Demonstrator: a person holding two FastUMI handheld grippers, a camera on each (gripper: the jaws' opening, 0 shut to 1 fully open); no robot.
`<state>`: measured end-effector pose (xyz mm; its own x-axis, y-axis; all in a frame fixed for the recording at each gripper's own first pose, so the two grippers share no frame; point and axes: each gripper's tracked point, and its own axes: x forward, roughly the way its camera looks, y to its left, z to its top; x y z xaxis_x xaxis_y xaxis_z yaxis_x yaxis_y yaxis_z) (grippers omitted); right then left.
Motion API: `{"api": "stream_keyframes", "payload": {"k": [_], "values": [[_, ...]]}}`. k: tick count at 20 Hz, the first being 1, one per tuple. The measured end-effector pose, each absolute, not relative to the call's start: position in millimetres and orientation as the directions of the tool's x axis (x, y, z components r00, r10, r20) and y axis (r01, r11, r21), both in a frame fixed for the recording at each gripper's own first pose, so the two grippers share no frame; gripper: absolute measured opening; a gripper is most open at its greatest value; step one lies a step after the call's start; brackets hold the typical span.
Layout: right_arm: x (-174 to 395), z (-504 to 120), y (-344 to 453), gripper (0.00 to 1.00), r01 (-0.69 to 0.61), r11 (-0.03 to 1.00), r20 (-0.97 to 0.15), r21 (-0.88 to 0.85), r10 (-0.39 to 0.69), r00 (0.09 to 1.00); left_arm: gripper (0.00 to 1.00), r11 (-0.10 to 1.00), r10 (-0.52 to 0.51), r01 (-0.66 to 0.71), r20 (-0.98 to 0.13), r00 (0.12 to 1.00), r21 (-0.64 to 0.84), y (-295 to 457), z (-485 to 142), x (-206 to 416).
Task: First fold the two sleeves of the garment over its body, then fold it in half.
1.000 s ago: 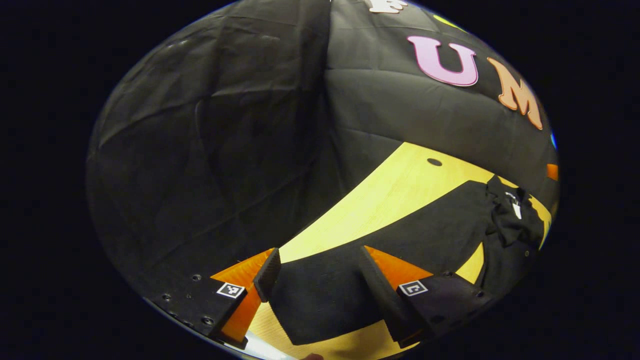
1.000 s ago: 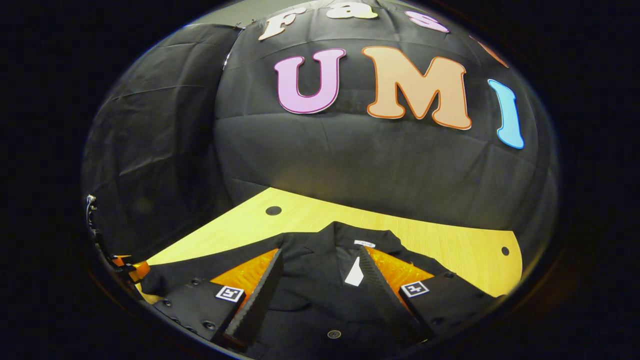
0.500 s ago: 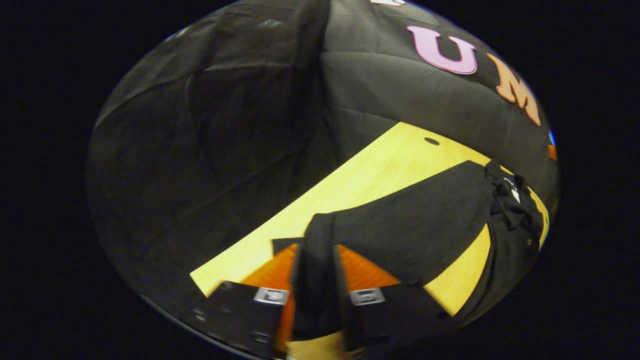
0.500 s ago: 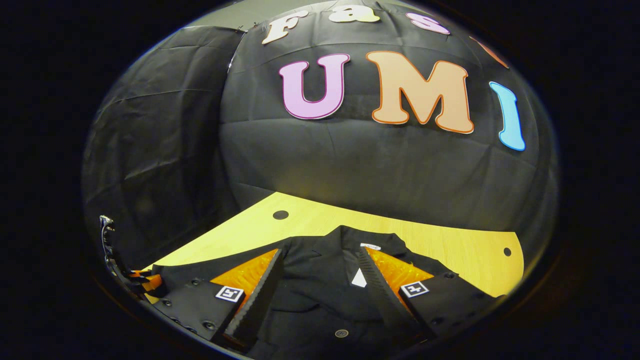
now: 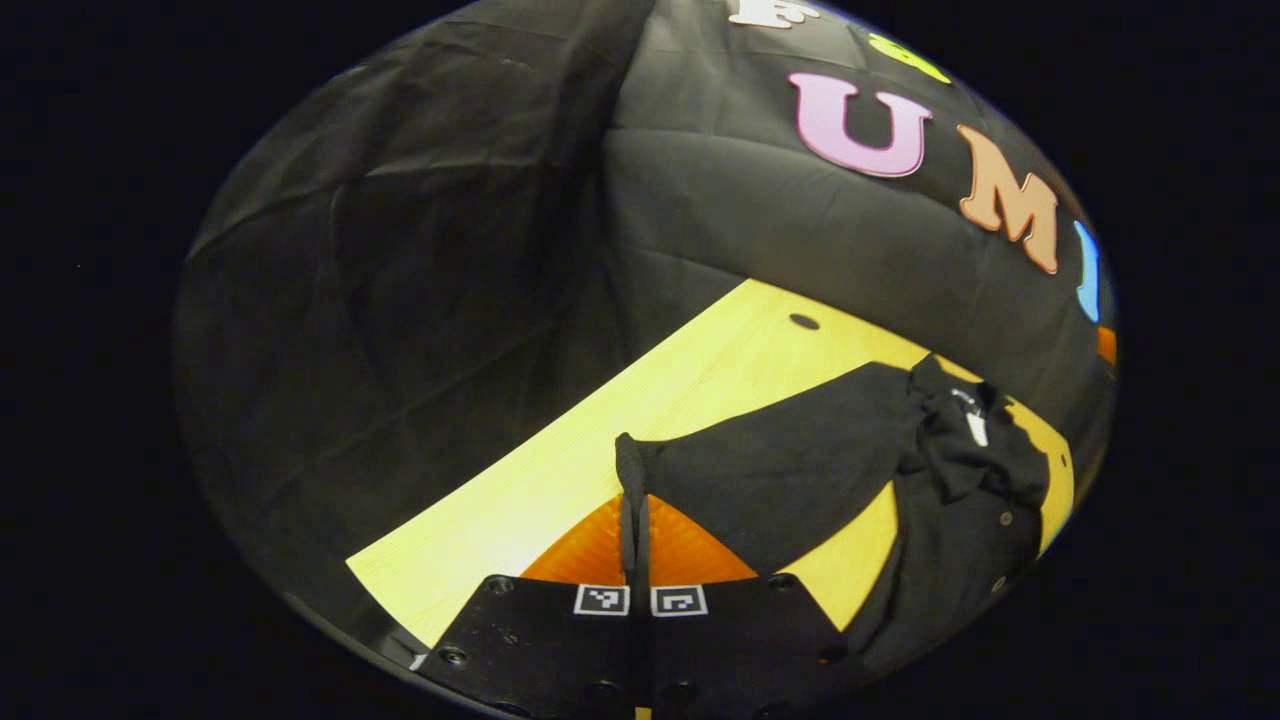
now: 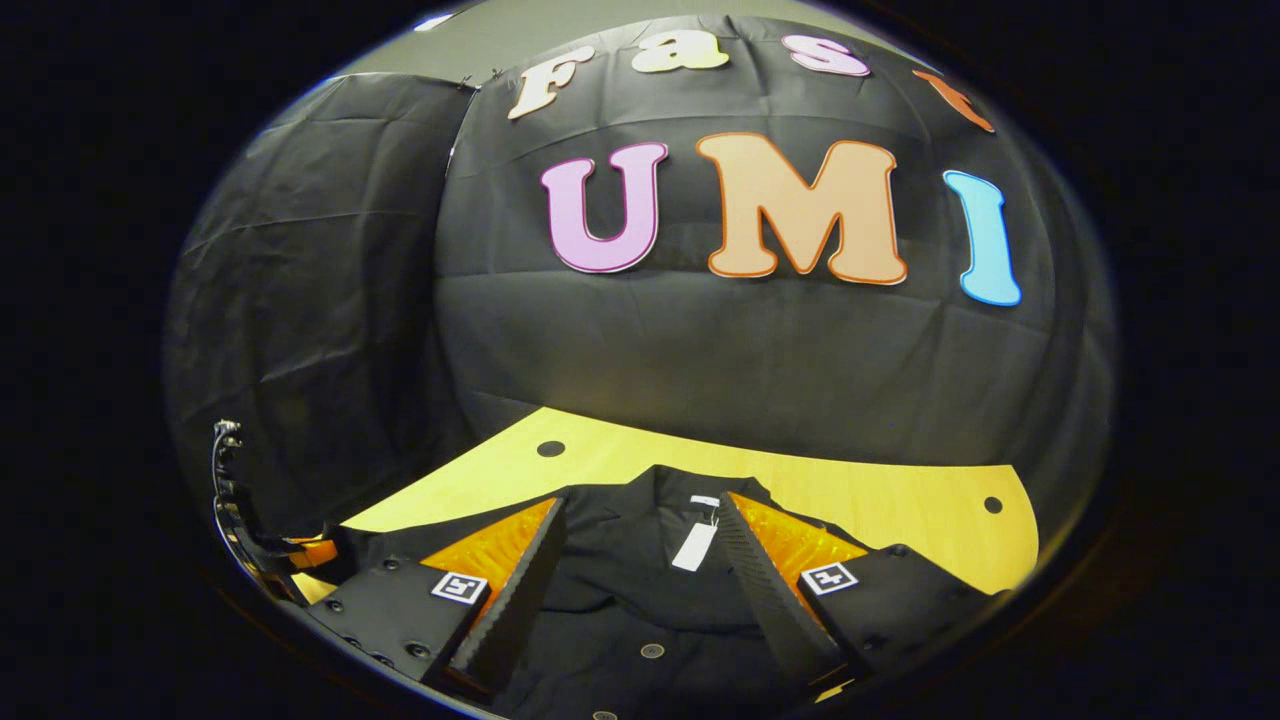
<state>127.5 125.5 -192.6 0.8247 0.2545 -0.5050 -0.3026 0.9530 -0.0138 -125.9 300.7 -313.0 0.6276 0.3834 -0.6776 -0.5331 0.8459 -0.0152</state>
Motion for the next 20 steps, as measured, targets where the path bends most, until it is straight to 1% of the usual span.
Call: {"api": "stream_keyframes", "payload": {"k": [2,3,4,5,6,7,8,9,10,12,13,14,20], "values": [[121.3,-189.1,113.2,0.98,-0.290,0.957,-0.503,-0.009,0.246,0.829,0.00,0.879,0.351,-0.477,-0.645,0.678,-0.023,283.6,-296.4,-100.4],[117.5,-188.4,105.3,0.94,-0.281,0.960,-0.502,-0.009,0.238,0.831,0.00,0.895,0.337,-0.446,-0.626,0.703,-0.020,274.5,-287.1,-87.0],[113.3,-185.2,97.3,0.94,-0.271,0.962,-0.500,-0.012,0.229,0.835,0.00,0.911,0.315,-0.413,-0.611,0.726,-0.021,262.6,-277.6,-74.5],[108.7,-182.8,87.9,0.98,-0.260,0.966,-0.497,-0.015,0.218,0.840,0.00,0.925,0.291,-0.380,-0.597,0.747,-0.024,250.2,-270.3,-61.2],[104.6,-180.5,77.4,0.94,-0.246,0.969,-0.492,-0.019,0.205,0.846,0.00,0.937,0.268,-0.348,-0.586,0.764,-0.025,238.0,-266.2,-49.5],[101.0,-177.6,66.1,0.98,-0.229,0.973,-0.487,-0.022,0.190,0.853,0.00,0.949,0.242,-0.314,-0.576,0.781,-0.027,224.7,-262.5,-37.0],[96.0,-174.3,54.3,0.98,-0.210,0.977,-0.483,-0.021,0.174,0.858,0.00,0.960,0.214,-0.279,-0.563,0.798,-0.030,211.6,-256.6,-26.1],[91.3,-172.7,43.2,0.94,-0.191,0.981,-0.480,-0.017,0.159,0.862,0.00,0.967,0.190,-0.251,-0.556,0.809,-0.034,199.4,-251.9,-16.0],[86.6,-169.9,31.3,0.98,-0.171,0.985,-0.477,-0.013,0.144,0.867,0.00,0.974,0.164,-0.223,-0.549,0.819,-0.043,187.9,-249.3,-8.0],[78.9,-169.0,6.1,0.98,-0.126,0.992,-0.477,-0.006,0.108,0.872,0.00,0.983,0.124,-0.179,-0.539,0.833,-0.051,165.7,-245.8,11.4],[73.0,-168.9,-4.7,0.94,-0.106,0.994,-0.478,-0.002,0.092,0.874,0.00,0.987,0.099,-0.152,-0.534,0.840,-0.056,153.4,-243.7,21.0],[68.8,-168.2,-16.9,0.98,-0.084,0.996,-0.477,0.000,0.074,0.876,0.00,0.990,0.071,-0.123,-0.528,0.846,-0.063,139.5,-242.4,30.6],[37.8,-168.8,-83.2,0.98,0.042,0.999,-0.484,0.020,-0.027,0.874,0.00,0.996,-0.090,0.065,-0.523,0.848,-0.065,45.9,-242.2,70.7]]}}
